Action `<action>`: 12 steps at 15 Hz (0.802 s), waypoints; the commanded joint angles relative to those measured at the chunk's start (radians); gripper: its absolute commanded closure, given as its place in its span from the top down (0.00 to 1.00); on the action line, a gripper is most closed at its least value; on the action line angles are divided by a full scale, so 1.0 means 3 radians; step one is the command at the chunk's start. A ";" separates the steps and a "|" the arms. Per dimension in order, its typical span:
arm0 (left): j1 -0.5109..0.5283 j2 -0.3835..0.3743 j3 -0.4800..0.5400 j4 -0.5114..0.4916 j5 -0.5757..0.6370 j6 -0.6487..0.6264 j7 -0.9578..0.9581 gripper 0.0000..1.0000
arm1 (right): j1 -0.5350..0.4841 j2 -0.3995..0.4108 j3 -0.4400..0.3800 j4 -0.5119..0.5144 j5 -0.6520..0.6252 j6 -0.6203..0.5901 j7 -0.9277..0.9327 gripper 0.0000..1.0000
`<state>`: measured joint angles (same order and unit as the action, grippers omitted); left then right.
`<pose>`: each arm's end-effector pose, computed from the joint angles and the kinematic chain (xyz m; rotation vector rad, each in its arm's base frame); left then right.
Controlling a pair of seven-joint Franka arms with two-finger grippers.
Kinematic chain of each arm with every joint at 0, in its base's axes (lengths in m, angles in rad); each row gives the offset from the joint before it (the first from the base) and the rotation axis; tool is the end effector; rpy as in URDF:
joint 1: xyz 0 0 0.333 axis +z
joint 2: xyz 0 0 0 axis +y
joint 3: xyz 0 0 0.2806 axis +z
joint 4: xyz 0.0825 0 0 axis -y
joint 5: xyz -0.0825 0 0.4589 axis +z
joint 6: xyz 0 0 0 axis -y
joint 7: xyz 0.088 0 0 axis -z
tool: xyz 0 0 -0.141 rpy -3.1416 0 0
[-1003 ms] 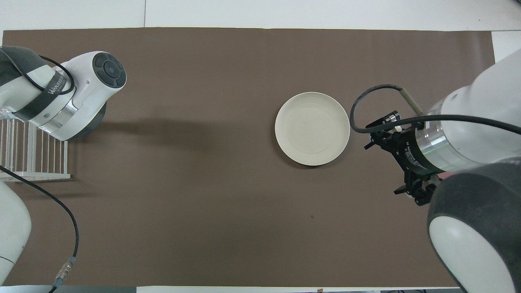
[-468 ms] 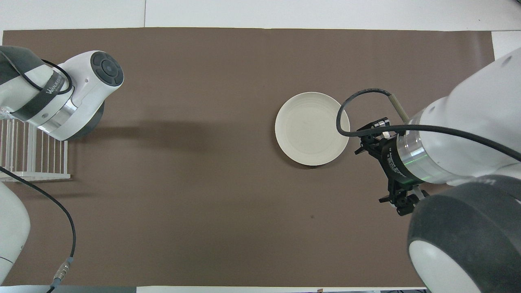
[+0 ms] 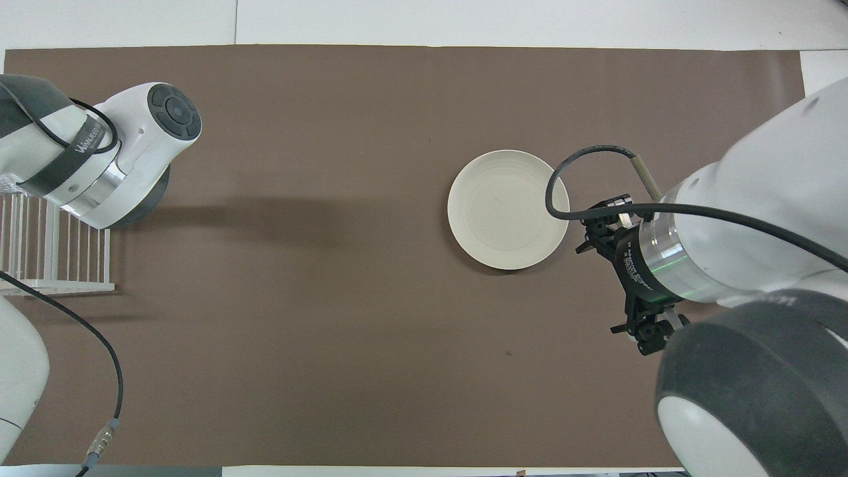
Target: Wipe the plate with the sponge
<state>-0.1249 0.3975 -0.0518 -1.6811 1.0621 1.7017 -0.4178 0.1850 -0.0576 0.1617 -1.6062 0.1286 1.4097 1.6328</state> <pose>0.6967 -0.0084 0.3008 -2.0935 0.1335 0.0372 0.5484 0.2211 0.5594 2.4735 -1.8325 -0.2716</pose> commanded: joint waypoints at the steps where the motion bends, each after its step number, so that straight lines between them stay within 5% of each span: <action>1: -0.0028 -0.0036 -0.0001 0.0040 -0.0088 -0.0053 -0.0060 0.00 | 0.0012 -0.0089 0.0008 -0.0097 0.0032 0.0010 0.0095 1.00; 8: -0.0085 -0.0180 -0.0154 0.1144 -0.1830 -0.1049 -0.0029 0.00 | 0.0099 -0.0094 0.0008 -0.0107 0.0037 0.0036 0.0085 1.00; 12: 0.0078 -0.0567 -0.0119 0.1263 -0.3357 -0.1188 -0.0059 0.00 | 0.0125 -0.0099 0.0008 -0.0107 0.0047 0.0072 0.0304 1.00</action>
<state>-0.1420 0.2880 -0.1019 -1.3145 0.2606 1.3734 -0.4354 0.2197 -0.0603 0.1622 -1.6091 0.1291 1.4135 1.6742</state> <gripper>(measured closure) 0.956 0.000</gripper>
